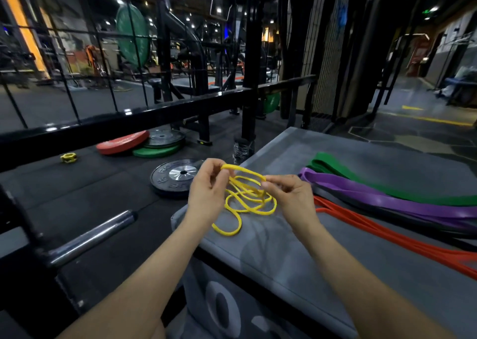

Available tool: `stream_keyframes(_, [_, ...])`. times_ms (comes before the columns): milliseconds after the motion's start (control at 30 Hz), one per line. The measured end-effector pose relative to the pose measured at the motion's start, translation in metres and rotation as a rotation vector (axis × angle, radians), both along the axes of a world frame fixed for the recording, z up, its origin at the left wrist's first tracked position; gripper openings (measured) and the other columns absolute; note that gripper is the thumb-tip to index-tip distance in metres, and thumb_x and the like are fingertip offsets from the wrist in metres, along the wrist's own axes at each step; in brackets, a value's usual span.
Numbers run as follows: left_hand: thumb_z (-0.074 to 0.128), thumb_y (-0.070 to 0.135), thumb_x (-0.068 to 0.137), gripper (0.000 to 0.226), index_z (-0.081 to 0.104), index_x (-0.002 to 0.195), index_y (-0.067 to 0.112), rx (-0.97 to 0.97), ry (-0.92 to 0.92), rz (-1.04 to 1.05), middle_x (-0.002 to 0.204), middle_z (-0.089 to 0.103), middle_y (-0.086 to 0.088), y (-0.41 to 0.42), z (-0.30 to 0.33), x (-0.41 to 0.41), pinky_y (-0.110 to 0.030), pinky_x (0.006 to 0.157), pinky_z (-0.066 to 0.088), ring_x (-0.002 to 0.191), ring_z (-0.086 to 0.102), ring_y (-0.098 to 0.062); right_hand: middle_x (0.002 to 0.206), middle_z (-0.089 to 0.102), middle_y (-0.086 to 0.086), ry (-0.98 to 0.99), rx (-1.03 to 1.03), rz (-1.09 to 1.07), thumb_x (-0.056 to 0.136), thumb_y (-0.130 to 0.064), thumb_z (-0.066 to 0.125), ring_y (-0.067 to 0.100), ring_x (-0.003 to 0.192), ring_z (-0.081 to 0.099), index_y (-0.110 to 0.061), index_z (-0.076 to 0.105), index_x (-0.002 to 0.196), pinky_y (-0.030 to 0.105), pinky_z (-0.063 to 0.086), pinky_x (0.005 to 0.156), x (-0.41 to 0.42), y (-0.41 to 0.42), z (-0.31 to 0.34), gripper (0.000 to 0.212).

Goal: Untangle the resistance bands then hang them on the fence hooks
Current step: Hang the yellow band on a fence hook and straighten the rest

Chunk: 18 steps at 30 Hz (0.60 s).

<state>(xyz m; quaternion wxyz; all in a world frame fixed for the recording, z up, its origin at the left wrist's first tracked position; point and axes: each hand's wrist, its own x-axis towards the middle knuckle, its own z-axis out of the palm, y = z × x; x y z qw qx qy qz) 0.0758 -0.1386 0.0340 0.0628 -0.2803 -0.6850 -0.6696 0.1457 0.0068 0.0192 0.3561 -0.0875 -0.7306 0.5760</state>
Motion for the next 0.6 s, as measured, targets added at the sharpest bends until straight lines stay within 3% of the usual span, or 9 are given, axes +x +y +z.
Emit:
stream_keyframes(67, [0.05,0.023,0.091,0.008,0.052,0.083,0.025,-0.009,0.036,-0.043,0.083,0.066,-0.011,-0.005,0.015,0.003,-0.044,0.078,0.05,0.08,0.061,-0.032,0.08,0.064,0.003,-0.011,0.04,0.072,0.08,-0.004,0.068,0.015,0.075,0.06,-0.034,0.072,0.067,0.032,0.048,0.076,0.006,0.001,0.008,0.033])
stream_keyframes(233, [0.047,0.004,0.095,0.021,0.051,0.083,0.021,-0.004,0.099,-0.104,0.075,0.064,0.0,-0.021,0.057,0.009,-0.037,0.066,0.051,0.065,0.06,-0.015,0.066,0.06,-0.006,0.085,-0.015,0.253,0.093,0.001,0.047,0.002,0.061,0.057,-0.016,0.061,0.081,0.017,0.049,0.067,0.016,-0.012,0.05,0.025])
stream_keyframes(400, [0.044,0.005,0.096,0.023,0.054,0.084,0.022,-0.104,0.107,-0.101,0.079,0.064,-0.001,-0.043,0.105,0.011,-0.017,0.064,0.05,0.062,0.06,0.0,0.062,0.051,-0.006,0.152,0.13,0.239,0.097,-0.001,0.039,-0.001,0.052,0.046,-0.017,0.059,0.082,0.015,0.041,0.056,0.027,-0.02,0.105,0.03])
stream_keyframes(500, [0.044,0.012,0.098,0.023,0.057,0.084,0.026,-0.175,0.071,-0.116,0.086,0.062,0.004,-0.056,0.13,0.015,-0.022,0.076,0.046,0.082,0.06,-0.008,0.064,0.051,-0.003,0.171,0.265,0.195,0.097,-0.005,0.041,0.004,0.053,0.043,-0.022,0.058,0.079,0.019,0.036,0.053,0.038,-0.025,0.134,0.031])
stream_keyframes(600, [0.043,0.014,0.099,0.022,0.058,0.085,0.023,-0.127,0.037,-0.173,0.079,0.054,0.006,-0.066,0.16,0.027,-0.017,0.069,0.04,0.074,0.047,-0.008,0.061,0.052,-0.009,0.193,0.304,0.165,0.097,-0.006,0.042,0.011,0.056,0.042,-0.027,0.06,0.075,0.024,0.034,0.054,0.042,-0.032,0.159,0.035])
